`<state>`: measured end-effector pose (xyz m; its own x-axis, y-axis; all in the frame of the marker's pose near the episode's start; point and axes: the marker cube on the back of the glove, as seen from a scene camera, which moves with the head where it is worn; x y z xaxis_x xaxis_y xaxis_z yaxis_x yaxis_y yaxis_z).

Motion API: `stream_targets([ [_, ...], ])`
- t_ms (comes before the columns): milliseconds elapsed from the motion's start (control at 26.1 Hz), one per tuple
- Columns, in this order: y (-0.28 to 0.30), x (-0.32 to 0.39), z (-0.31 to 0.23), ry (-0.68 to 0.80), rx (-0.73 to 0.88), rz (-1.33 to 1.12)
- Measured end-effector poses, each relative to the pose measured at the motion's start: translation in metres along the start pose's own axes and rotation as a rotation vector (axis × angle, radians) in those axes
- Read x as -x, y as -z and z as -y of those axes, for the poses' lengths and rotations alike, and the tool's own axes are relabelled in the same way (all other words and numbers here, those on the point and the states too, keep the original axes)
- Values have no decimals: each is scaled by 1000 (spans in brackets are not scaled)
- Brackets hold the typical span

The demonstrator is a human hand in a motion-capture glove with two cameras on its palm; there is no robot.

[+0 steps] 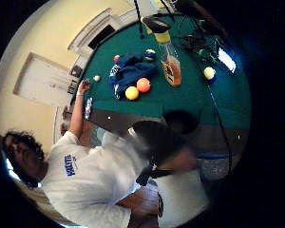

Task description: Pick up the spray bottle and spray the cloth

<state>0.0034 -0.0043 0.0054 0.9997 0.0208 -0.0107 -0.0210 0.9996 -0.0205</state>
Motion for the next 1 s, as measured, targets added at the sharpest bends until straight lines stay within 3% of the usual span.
stream_targets([
  [690, -66, -13, 17, -46, 114, -3],
  [997, -84, -13, 37, -75, 109, 130],
])
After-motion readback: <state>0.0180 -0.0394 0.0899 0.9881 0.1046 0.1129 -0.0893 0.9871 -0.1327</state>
